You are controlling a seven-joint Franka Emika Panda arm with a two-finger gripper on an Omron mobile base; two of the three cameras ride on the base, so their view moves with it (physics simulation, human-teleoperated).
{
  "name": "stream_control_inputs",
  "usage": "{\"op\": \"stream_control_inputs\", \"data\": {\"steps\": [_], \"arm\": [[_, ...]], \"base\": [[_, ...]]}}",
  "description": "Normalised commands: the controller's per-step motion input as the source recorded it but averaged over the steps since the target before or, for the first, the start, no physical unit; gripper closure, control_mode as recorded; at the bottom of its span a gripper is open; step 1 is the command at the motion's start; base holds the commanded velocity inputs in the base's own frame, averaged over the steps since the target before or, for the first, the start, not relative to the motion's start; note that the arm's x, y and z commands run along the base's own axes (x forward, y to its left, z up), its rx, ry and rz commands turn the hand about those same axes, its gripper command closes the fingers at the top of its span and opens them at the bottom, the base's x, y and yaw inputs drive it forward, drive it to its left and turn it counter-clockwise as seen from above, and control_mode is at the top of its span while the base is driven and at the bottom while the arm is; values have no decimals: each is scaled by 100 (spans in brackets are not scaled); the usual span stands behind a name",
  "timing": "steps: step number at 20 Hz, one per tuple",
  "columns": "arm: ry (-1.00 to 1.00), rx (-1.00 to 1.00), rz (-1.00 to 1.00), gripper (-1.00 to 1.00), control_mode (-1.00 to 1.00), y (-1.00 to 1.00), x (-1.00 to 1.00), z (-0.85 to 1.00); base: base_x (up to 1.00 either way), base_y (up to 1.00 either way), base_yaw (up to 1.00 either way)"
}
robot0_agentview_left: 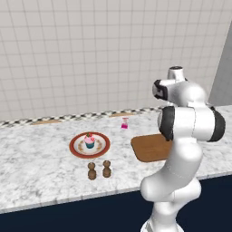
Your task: From the different types of pastries on the counter, select a croissant and place it on the cutting board. Then retrieve a jar of jam from the cabinet and place it alongside the croissant on the cutting board.
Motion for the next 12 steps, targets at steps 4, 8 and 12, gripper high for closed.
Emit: {"op": "stream_control_inputs", "data": {"steps": [4,8,12], "arm": [[-10,0,0,100,-100,30,-73,10],[-1,0,0,100,-100,57,-36,0],[0,0,6,100,-100,66,-7,0]], "base": [[0,0,0],[0,0,0],[0,0,0]]}}
